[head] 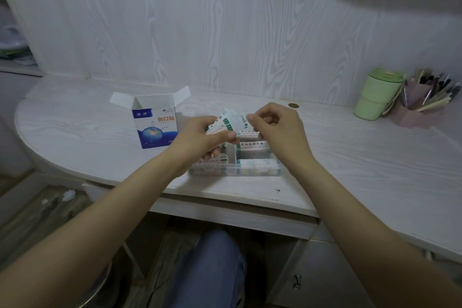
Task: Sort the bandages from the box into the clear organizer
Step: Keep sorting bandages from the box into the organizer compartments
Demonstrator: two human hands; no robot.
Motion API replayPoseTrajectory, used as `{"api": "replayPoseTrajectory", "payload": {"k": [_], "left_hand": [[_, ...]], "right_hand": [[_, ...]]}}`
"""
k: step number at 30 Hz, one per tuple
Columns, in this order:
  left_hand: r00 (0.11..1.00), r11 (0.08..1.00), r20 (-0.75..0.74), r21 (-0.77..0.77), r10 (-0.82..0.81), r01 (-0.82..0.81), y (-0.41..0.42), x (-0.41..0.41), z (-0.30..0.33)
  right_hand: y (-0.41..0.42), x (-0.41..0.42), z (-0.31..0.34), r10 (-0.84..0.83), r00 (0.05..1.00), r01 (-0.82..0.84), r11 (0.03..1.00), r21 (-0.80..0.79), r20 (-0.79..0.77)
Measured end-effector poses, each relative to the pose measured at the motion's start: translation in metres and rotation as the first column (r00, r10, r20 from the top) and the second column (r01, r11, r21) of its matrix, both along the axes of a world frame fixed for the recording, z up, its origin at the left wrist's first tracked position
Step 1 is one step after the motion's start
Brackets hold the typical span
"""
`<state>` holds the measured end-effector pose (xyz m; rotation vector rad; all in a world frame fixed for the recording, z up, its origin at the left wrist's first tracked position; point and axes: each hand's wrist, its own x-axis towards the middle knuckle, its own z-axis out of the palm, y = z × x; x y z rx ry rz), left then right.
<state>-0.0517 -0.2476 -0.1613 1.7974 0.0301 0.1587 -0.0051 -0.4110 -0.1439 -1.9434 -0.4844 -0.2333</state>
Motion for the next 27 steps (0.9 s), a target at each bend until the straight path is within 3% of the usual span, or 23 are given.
{"api": "replayPoseTrajectory", "payload": {"k": [5,9,13,17,24,27], "left_hand": [[0.998,0.995,0.04,0.098,-0.041,0.037,-0.003,-0.006,0.007],[0.996,0.992,0.053,0.112,-0.066,0.059,0.001,-0.009,0.008],[0.999,1.0,0.037,0.012,-0.029,0.029,0.009,-0.007,0.004],[0.999,0.984,0.032,-0.181,0.002,0.004,0.014,-0.004,0.002],[0.974,0.976,0.112,0.065,0.199,-0.207,0.026,0.007,0.0],[0.967,0.974,0.114,-0.004,0.226,-0.227,0.031,0.008,0.001]], "right_hand": [[0.016,-0.004,0.0,0.099,0.995,-0.101,0.991,-0.086,-0.03],[0.023,-0.003,0.001,0.119,0.987,-0.123,0.992,-0.034,-0.11],[0.031,-0.001,0.0,0.177,0.966,-0.178,0.984,0.01,-0.187],[0.042,0.004,-0.003,0.141,0.97,-0.147,0.989,-0.019,-0.2],[0.059,0.01,-0.006,0.044,0.98,-0.054,0.997,-0.049,-0.192],[0.061,0.015,-0.005,0.054,0.962,-0.045,0.998,0.04,-0.269]]}}
